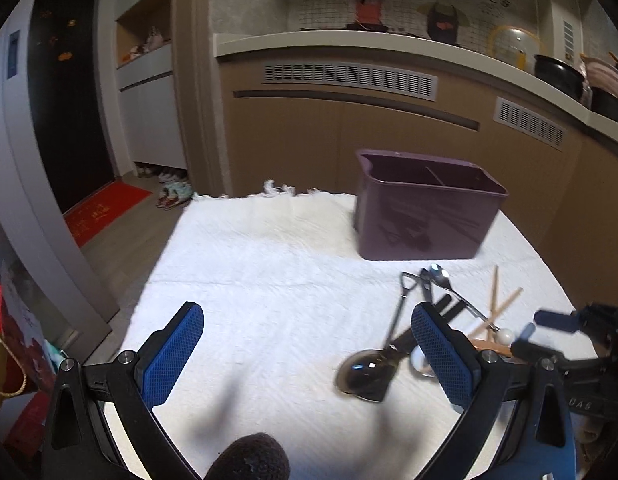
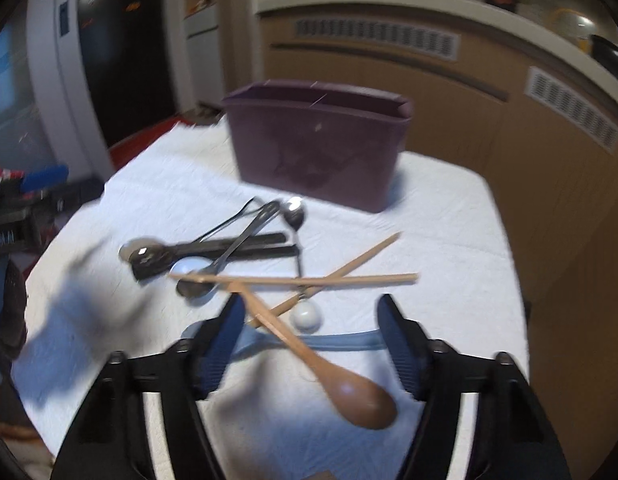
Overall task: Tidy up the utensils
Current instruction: 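Reach the right gripper to the wooden spoon and grasp its handle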
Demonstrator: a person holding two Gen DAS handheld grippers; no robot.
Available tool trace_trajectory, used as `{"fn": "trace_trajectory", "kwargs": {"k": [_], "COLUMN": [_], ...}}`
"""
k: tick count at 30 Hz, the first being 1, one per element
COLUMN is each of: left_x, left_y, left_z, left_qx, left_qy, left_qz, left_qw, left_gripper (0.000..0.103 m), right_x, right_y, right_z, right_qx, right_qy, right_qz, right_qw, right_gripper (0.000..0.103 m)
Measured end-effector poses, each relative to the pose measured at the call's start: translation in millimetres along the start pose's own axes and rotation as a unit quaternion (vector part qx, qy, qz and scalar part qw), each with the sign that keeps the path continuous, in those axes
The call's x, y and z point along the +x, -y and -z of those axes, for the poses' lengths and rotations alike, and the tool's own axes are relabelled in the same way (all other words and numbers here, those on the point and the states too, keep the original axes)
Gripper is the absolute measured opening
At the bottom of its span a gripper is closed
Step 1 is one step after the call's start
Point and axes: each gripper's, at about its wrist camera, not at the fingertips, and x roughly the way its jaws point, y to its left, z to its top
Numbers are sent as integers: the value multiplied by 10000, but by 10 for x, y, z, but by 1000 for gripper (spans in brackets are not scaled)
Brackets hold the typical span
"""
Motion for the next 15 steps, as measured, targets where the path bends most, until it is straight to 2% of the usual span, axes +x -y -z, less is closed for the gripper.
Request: {"fn": "trace_trajectory", "kwargs": {"k": [4,10,15], "left_x": [7,6,21], "left_y": [-145,-222,-193], "left_z": [32,145,211], "left_qx": [29,94,205], "left_qy": [-70,-190,-286], "left_qz": [-138,-32,52], "left_qw": [9999,9998,9994], "left_gripper": [103,103,103], "right_x": [158,296,383], "right_y": [-179,-328,-397], "right_z": [14,0,-16], "right_qx": [-413,-973,-1441], "right_qy": [-233,-329,-394], "right_qz": [-133,66,423], "right_qw": [9988,9947,9879], "right_gripper": [39,39,39]}}
